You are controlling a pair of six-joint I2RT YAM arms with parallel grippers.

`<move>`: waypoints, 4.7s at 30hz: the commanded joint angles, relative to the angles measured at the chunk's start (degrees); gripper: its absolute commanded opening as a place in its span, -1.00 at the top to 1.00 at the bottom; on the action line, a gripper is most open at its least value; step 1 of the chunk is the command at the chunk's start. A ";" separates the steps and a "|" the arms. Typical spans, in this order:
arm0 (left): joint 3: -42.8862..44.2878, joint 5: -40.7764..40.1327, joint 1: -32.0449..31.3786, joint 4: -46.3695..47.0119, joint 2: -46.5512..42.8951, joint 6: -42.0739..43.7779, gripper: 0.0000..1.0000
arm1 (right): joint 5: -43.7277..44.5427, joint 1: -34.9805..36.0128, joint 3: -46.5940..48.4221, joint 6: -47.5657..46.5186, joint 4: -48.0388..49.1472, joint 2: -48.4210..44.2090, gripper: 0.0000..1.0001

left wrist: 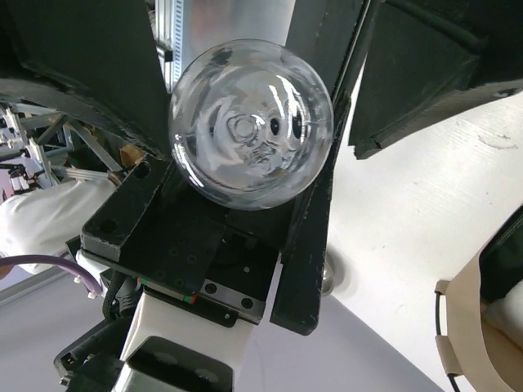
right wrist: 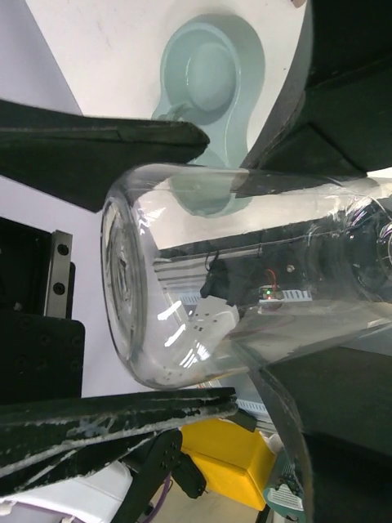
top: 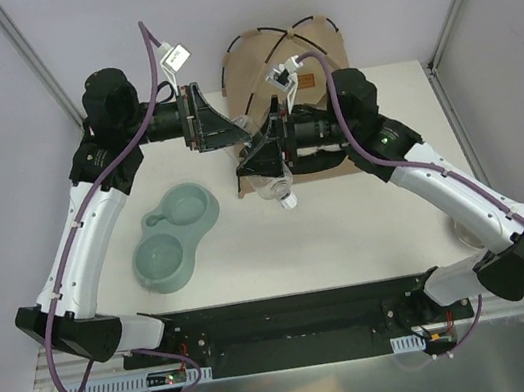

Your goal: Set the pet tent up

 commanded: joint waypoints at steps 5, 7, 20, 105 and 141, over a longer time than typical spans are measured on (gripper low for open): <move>0.18 0.50 0.32 2.79 -1.84 0.21 -0.17 | 1.62 1.35 4.28 -3.73 -1.64 0.75 -0.41; 0.36 0.67 0.40 2.26 -1.49 0.56 0.06 | 2.14 1.44 4.19 -3.91 -2.00 1.02 -0.44; 2.03 -15.19 6.56 -13.88 -2.72 18.55 0.28 | 14.61 1.35 1.21 -8.65 -10.16 -1.79 -0.98; -43.60 -81.68 18.25 4.90 -29.17 25.08 -0.98 | 28.69 -5.51 -2.67 -0.84 -10.35 1.46 -0.97; -35.07 -60.07 -8.82 -6.36 -21.01 22.53 -0.81 | 84.76 -25.86 -24.46 39.33 -45.04 -20.17 -0.89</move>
